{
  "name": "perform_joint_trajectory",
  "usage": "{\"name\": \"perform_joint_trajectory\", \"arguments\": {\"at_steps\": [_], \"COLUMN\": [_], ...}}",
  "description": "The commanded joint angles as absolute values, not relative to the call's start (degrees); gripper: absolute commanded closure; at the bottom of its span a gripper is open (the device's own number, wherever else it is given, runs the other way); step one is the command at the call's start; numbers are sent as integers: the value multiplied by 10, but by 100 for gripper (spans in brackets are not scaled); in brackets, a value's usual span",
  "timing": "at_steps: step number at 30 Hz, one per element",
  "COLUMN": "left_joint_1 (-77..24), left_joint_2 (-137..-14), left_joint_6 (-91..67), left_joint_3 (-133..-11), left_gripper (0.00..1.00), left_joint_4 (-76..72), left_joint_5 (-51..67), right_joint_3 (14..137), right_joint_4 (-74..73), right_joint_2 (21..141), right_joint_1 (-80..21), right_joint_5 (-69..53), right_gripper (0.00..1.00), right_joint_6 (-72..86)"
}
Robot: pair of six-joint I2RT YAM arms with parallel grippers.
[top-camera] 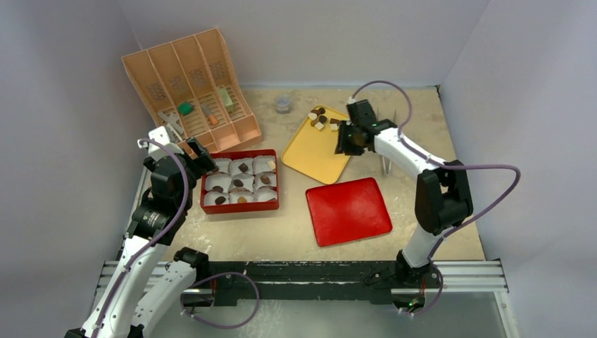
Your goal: Pack the chocolate
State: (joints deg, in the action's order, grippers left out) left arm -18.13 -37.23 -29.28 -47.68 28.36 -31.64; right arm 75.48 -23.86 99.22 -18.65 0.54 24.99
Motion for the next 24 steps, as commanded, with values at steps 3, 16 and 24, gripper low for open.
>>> {"name": "perform_joint_trajectory", "arguments": {"at_steps": [3,16,24], "left_joint_1": [-183,-183,-183], "left_joint_2": [-367,-363,-358], "left_joint_6": [-284,-285,-286], "left_joint_3": [-491,-491,-489], "left_gripper": [16,17,17], "left_joint_4": [261,263,264], "left_joint_5": [-315,-314,-316], "right_joint_3": [744,749,767], "right_joint_4": [-254,-297,-319], "right_joint_2": [973,1024,1070], "right_joint_1": [-306,-466,-505], "right_joint_5": [35,107,147], "right_gripper": [63,67,70], "right_joint_6": [303,339,348]}}
